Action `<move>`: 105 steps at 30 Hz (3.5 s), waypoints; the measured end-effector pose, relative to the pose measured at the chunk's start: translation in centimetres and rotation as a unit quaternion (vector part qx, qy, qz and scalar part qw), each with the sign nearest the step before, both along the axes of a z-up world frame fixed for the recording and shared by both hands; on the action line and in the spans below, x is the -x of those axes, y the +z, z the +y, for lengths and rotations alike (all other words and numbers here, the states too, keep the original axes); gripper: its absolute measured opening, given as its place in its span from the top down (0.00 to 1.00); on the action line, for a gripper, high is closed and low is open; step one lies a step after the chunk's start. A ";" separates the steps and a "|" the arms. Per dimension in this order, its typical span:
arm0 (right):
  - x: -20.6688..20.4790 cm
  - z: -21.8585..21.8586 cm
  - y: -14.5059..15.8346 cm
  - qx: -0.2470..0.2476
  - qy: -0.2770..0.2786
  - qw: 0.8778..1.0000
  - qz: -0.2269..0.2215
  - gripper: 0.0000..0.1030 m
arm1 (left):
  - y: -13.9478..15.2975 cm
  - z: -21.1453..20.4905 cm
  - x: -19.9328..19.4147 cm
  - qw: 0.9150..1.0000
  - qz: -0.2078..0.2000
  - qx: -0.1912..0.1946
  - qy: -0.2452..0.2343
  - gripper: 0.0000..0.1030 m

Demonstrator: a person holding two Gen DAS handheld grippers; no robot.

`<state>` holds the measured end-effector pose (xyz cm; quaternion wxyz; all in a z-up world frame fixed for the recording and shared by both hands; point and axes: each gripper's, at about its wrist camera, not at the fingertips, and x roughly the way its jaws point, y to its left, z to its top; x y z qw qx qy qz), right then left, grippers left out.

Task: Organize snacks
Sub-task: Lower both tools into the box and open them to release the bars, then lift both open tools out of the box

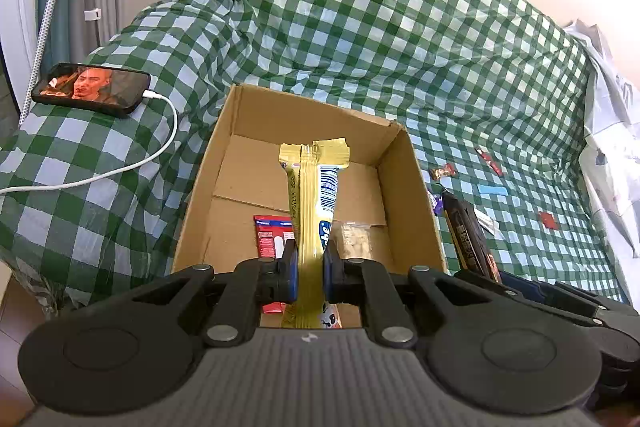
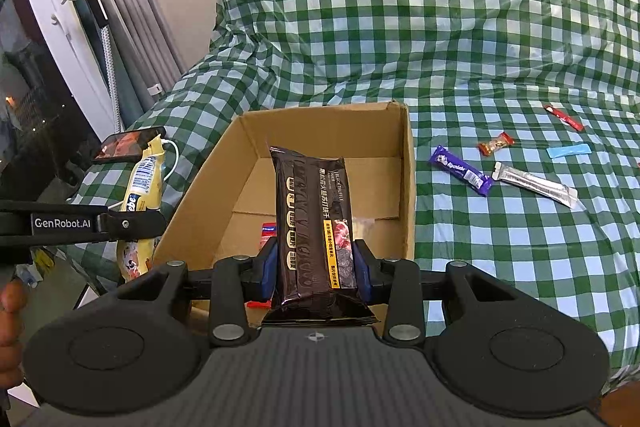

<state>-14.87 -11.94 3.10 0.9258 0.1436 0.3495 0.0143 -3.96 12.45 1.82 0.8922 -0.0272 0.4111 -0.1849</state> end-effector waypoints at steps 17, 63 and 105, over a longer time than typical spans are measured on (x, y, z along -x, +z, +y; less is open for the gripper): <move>-2.5 -0.1 -1.8 0.004 0.004 1.000 0.024 0.61 | -1.5 -0.7 -3.0 1.000 0.015 -0.011 0.001 0.88; -11.3 -0.3 -8.0 -0.018 -0.001 0.996 0.090 0.36 | -8.4 -3.6 -10.6 0.993 0.070 -0.084 0.039 0.01; 4.4 3.0 0.6 0.025 -0.015 1.000 0.009 0.05 | 0.9 0.4 5.1 0.996 -0.023 -0.084 0.021 0.00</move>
